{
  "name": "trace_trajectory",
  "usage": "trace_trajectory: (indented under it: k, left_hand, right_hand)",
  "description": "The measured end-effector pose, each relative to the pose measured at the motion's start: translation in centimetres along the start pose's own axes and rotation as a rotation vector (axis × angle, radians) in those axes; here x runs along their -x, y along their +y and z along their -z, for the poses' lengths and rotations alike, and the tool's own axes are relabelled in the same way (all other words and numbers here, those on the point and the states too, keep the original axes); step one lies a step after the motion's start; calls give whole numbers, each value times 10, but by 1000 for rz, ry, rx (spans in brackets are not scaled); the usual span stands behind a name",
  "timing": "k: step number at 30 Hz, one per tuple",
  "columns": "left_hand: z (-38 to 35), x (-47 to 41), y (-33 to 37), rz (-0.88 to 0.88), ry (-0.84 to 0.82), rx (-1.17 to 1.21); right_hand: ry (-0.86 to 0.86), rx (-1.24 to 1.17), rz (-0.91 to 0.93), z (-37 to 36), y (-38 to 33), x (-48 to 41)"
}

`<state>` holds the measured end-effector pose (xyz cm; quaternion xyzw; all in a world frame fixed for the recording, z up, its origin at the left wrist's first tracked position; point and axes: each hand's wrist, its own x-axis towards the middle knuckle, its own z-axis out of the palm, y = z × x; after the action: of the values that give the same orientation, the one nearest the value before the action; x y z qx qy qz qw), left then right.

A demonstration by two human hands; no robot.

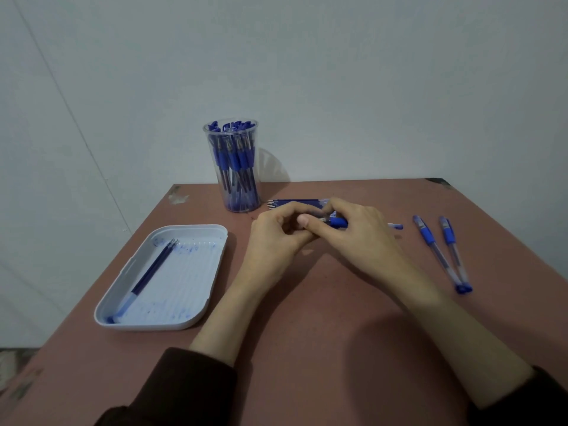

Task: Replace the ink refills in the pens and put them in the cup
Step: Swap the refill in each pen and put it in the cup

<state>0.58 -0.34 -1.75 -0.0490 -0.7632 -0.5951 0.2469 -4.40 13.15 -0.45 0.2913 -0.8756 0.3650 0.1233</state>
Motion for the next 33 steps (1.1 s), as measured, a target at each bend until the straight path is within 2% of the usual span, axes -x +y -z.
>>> trace_trajectory:
  k: [5,9,11,13,15,18,23,27,30,33]
  left_hand:
    - [11,-5,6,53,105,130]
    - [45,-23,16,54,236,30]
    - [70,-40,22,43,378,-52]
    - [90,-60,17,92,447,-223]
    - [102,-80,7,183,390,-366]
    - [100,-97,-6,270,251,-345]
    - [92,-99,-23,185,258,-213]
    - [92,-99,-26,147,262,-191]
    - [93,-100,-30,132,269,-201]
    - [91,-101,-30,119,274,-208]
  right_hand:
    - [-46,-149,144,-6,1,-10]
    - [-49,-254,137,-4,-16,-35]
    - [18,-367,138,4,-34,-58]
    - [126,-463,190,11,-57,-84]
    - [241,-584,243,12,-79,-109]
    - [323,-660,270,0,-104,-141]
    - [339,-620,270,-19,-115,-166]
    - [401,-697,322,-9,-124,-180]
    - [349,-699,295,-19,-127,-190]
    - [224,-607,185,-40,-118,-194]
